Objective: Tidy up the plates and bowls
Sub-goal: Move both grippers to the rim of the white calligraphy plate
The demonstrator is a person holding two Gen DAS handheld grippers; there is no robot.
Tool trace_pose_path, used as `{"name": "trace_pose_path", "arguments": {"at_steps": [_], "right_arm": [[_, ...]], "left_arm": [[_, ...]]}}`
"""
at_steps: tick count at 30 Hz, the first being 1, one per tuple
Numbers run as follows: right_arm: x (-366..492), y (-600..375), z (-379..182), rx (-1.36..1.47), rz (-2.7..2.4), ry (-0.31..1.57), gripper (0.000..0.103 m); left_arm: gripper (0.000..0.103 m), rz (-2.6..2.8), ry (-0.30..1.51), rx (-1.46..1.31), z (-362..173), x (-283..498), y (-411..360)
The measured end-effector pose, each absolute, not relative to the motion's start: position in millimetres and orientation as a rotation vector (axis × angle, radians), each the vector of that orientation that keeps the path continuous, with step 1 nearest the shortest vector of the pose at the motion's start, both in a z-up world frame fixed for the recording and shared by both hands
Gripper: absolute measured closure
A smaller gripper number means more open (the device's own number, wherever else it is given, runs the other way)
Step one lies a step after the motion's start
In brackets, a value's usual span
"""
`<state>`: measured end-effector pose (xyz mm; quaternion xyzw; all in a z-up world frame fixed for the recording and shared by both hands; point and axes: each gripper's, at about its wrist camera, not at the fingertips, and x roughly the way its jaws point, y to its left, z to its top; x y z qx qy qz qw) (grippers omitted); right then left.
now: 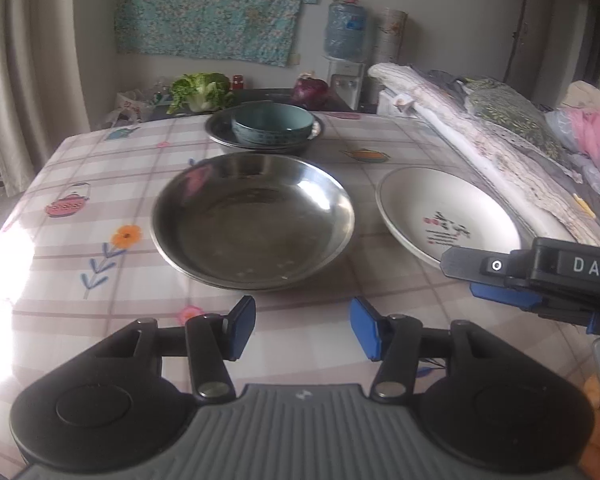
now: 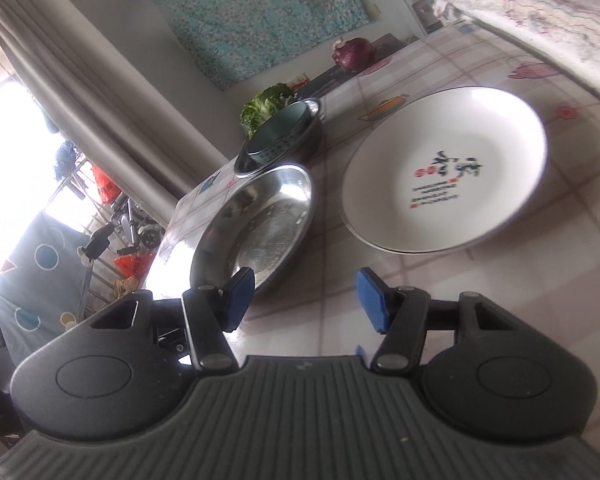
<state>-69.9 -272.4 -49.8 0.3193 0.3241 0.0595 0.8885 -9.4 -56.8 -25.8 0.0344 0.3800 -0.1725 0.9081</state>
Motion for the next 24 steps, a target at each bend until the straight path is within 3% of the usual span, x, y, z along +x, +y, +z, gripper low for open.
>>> {"name": "trace_pose_path", "arguments": {"at_steps": [10,16,24], "right_arm": [[-101.9,-316.2,-55.0,0.628,0.058,0.648,0.046],[-105.7,-351.0,-47.1,0.544,-0.014,0.601,0.037],[-80.3,-396.0,-53.1,0.518,-0.087,0.617,0.037]], "left_arm": [[0.048,-0.433,0.814,0.09,-40.2,-16.6,-102.7],[0.047,-0.453,0.796,0.096,-46.9,-12.9,-124.3],[0.046,-0.494,0.784,0.026,-48.5,4.7,-138.7]]}}
